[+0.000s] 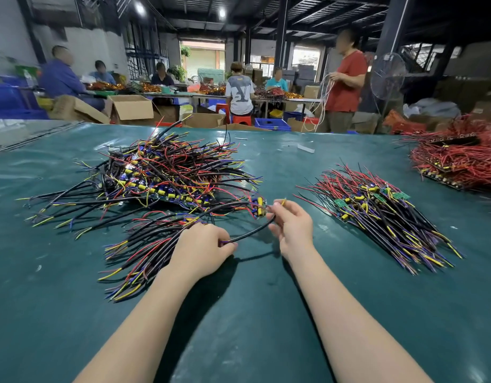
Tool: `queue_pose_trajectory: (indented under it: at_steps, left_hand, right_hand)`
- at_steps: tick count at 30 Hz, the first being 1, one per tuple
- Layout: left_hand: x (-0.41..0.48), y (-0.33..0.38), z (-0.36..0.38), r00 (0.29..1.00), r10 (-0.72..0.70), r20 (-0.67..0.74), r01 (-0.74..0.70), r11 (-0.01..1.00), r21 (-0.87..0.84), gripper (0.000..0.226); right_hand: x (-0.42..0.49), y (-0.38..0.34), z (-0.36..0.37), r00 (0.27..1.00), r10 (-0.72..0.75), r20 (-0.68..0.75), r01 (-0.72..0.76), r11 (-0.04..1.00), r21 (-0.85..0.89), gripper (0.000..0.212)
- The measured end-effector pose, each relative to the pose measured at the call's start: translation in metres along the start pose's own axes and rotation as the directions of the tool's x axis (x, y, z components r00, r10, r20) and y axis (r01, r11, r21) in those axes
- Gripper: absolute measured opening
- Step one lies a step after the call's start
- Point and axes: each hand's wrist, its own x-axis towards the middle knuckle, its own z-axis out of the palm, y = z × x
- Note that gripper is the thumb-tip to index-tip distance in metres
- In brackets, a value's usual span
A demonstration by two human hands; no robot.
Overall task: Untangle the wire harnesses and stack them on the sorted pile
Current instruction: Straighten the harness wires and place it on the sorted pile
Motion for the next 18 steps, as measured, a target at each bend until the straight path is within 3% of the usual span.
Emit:
queue_pose_trajectory:
  at_steps: [3,5,6,8,10,11,12,13,15,17,18]
  left_hand:
    - [-0.003,0.004,-0.003,0.999,0.034,0.03,-0.029,0.985,-0.172,0.017]
    - [-0.003,0.012,-0.006,0.995,-0.025,0.1,0.072,0.856,-0.512,0.015]
    - [-0.003,0.016,-0.01,0.981,-0.078,0.18,0.184,0.686,-0.704,0.017]
    - [0.0,0.017,-0.02,0.899,-0.117,0.423,0.438,0.188,-0.879,0.03]
    - [0.0,0.007,-0.028,0.837,-0.003,0.547,0.52,-0.302,-0.799,0.053]
    - [0.0,0.001,-0.03,0.837,0.055,0.544,0.503,-0.471,-0.725,0.062]
    - [-0.001,-0.004,-0.03,0.839,0.091,0.537,0.485,-0.573,-0.661,0.067]
    - [-0.001,-0.008,-0.03,0.836,0.111,0.538,0.479,-0.626,-0.616,0.069]
    - [-0.002,-0.008,-0.026,0.801,0.151,0.579,0.526,-0.638,-0.562,0.063]
    - [-0.001,-0.001,-0.021,0.773,0.101,0.627,0.58,-0.513,-0.632,0.039]
    - [0.0,0.002,-0.017,0.779,0.009,0.627,0.587,-0.362,-0.724,0.026]
  right_hand:
    - [-0.001,-0.005,-0.005,0.987,0.157,0.038,-0.161,0.969,0.185,0.021]
    - [-0.003,-0.005,-0.004,0.966,0.218,0.139,-0.244,0.945,0.216,0.022]
    - [-0.005,-0.005,-0.003,0.948,0.236,0.212,-0.278,0.941,0.195,0.024]
    - [-0.008,-0.004,0.0,0.909,0.247,0.335,-0.294,0.951,0.096,0.025]
    - [-0.009,-0.005,0.002,0.891,0.23,0.392,-0.239,0.971,-0.028,0.024]
    - [-0.01,-0.005,0.003,0.885,0.22,0.41,-0.208,0.975,-0.075,0.023]
    - [-0.011,-0.005,0.004,0.874,0.224,0.43,-0.199,0.975,-0.104,0.022]
    - [-0.012,-0.005,0.005,0.859,0.241,0.453,-0.213,0.971,-0.113,0.024]
    - [-0.014,-0.005,0.006,0.822,0.258,0.507,-0.218,0.966,-0.137,0.031]
    - [-0.016,-0.004,0.007,0.776,0.261,0.574,-0.152,0.961,-0.232,0.03]
    - [-0.017,-0.003,0.006,0.75,0.271,0.603,-0.111,0.951,-0.29,0.028]
